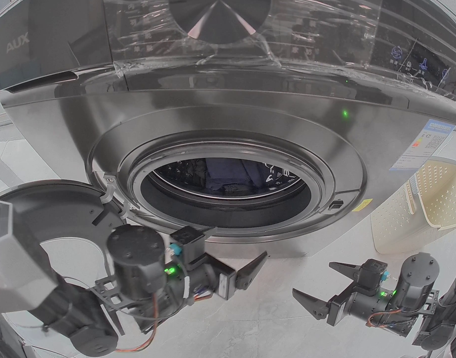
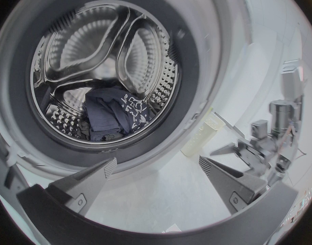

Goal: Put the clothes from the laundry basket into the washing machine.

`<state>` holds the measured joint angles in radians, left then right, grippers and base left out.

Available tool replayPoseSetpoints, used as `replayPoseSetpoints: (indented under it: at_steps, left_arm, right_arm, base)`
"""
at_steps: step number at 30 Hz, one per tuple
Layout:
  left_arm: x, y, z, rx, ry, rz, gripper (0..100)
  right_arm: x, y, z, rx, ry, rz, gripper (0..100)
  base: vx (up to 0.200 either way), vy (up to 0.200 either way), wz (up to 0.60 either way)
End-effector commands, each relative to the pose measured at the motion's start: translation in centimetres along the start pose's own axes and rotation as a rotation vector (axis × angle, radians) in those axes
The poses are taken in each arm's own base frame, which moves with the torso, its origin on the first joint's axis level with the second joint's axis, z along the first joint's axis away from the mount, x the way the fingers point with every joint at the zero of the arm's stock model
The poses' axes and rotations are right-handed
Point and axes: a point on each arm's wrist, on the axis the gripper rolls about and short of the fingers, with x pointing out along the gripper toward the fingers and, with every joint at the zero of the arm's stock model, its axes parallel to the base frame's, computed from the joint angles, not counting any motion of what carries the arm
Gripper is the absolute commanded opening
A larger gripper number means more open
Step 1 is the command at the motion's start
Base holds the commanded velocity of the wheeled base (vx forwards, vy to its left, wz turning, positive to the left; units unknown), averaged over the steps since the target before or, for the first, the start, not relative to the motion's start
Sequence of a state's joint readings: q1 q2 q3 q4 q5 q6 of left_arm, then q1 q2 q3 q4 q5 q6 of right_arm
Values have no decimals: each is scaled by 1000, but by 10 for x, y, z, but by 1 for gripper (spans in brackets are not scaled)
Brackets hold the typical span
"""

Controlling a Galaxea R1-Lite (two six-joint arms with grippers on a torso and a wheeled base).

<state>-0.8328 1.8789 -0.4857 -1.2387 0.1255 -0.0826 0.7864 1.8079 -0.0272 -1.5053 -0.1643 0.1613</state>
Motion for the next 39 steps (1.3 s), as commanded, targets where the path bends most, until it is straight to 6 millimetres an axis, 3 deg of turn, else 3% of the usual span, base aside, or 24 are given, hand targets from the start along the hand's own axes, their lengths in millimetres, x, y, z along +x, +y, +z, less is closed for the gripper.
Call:
replayPoseSetpoints:
  at_steps: [1,10,12,23,27,34,39]
  left_arm:
    - [-79,-6,18,4,-87,-82,100]
    - [-111,3,21,-2,-131,-70,100]
    - [-125,6,21,-3,-151,-54,100]
    - [-174,28,14,-22,-216,42,100]
    - [-196,34,16,-22,-243,74,100]
    - [-228,42,2,-17,-192,166,100]
    - [-244,45,-5,-22,-196,244,100]
  right_arm:
    - [-32,-3,26,31,-161,-6,100]
    - [-52,-17,31,37,-150,-78,100]
    - [-67,-19,32,28,-137,-82,100]
    - [-110,-36,31,60,-170,-234,100]
    - [-128,-41,26,69,-169,-287,100]
    - [-159,-49,15,62,-212,-450,100]
    - [-182,-46,2,29,-263,-524,100]
  base:
    - [0,0,0]
    - [-200,0,0]
    - [-200,0,0]
    - [-200,0,0]
    - [-200,0,0]
    - [-29,0,0]
    - [-200,0,0]
